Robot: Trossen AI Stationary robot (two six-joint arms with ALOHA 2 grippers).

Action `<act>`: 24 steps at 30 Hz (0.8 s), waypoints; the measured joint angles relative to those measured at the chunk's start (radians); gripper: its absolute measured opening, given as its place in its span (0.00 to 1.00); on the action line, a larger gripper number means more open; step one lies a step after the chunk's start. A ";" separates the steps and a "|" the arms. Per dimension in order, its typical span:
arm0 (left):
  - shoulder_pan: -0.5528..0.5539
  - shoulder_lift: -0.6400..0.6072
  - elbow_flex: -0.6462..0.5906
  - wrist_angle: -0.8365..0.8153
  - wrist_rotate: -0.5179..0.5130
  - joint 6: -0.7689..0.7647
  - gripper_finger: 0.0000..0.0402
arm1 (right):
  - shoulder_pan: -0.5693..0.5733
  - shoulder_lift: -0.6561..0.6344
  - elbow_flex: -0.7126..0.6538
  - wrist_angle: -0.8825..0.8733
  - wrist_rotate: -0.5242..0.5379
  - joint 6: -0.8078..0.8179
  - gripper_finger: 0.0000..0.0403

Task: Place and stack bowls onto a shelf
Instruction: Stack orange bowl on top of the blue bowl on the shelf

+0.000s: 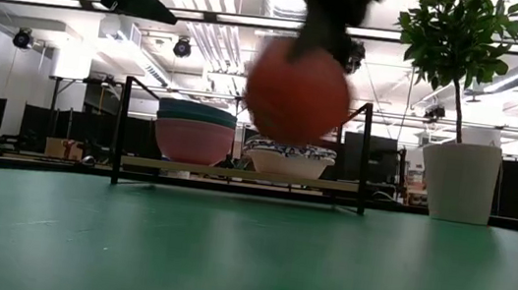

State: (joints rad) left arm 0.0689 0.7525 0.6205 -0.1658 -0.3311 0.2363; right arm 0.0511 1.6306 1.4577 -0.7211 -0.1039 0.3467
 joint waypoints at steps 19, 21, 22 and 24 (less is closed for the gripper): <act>0.000 -0.219 -0.002 -0.094 0.000 -0.057 0.00 | -0.148 0.102 0.039 0.673 0.490 -0.587 0.02; 0.000 -0.248 -0.006 -0.113 0.000 -0.063 0.00 | -0.167 0.119 0.038 0.687 0.489 -0.590 0.02; 0.000 -0.263 -0.009 -0.122 0.000 -0.064 0.00 | -0.176 0.128 0.038 0.689 0.489 -0.590 0.02; 0.000 -0.290 -0.017 -0.127 0.001 -0.065 0.00 | -0.190 0.146 0.038 0.707 0.488 -0.584 0.02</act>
State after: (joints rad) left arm 0.0689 0.4624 0.6032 -0.2930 -0.3306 0.1715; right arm -0.1392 1.7763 1.4960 -0.0142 0.3840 -0.2375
